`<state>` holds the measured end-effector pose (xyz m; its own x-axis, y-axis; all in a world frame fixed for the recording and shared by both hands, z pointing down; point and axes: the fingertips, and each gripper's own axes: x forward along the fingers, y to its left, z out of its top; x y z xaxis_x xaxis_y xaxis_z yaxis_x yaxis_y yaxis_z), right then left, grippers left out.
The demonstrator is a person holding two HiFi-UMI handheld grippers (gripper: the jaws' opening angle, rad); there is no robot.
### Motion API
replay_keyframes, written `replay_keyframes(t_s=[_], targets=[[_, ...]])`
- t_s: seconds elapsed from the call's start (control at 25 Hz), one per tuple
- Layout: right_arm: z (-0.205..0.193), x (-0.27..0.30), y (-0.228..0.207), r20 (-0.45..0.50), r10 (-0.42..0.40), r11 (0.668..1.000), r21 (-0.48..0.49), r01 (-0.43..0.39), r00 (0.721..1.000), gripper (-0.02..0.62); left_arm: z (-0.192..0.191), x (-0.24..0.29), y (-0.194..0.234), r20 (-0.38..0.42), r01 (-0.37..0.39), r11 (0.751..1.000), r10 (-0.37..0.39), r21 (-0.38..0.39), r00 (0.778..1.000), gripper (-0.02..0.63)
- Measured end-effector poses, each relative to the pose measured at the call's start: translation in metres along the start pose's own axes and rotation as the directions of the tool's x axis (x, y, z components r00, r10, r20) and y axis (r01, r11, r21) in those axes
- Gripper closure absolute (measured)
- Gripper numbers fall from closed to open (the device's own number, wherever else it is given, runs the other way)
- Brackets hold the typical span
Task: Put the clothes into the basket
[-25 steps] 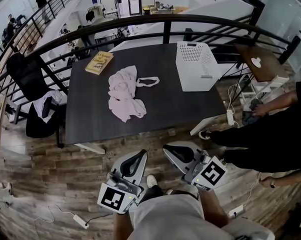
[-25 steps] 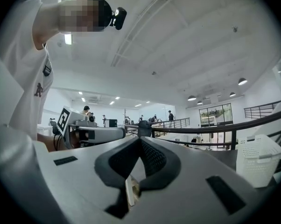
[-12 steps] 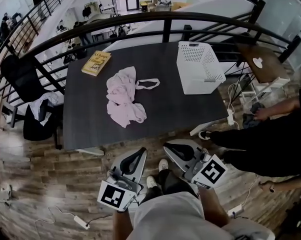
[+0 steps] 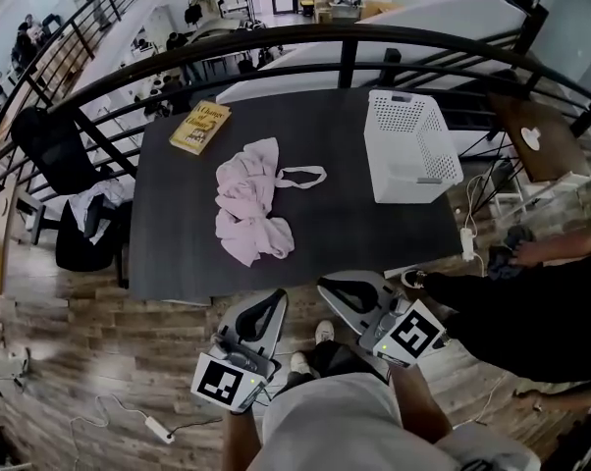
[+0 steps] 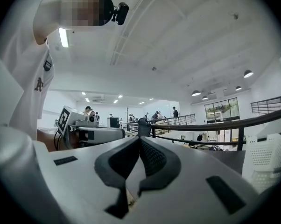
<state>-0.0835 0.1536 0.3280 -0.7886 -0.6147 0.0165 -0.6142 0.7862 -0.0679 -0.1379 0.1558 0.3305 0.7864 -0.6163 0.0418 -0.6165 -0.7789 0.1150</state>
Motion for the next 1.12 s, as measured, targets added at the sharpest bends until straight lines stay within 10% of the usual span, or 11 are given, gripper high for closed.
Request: replay_keyframes(t_s=[1.12], targets=[[-0.042,0.060,-0.086,-0.063,0.079,0.997,0.016,-0.078,0.995,0.579,-0.019,0.063,0.080,-0.002,-0.062,0.998,0.062,0.019,0.998,0.603]])
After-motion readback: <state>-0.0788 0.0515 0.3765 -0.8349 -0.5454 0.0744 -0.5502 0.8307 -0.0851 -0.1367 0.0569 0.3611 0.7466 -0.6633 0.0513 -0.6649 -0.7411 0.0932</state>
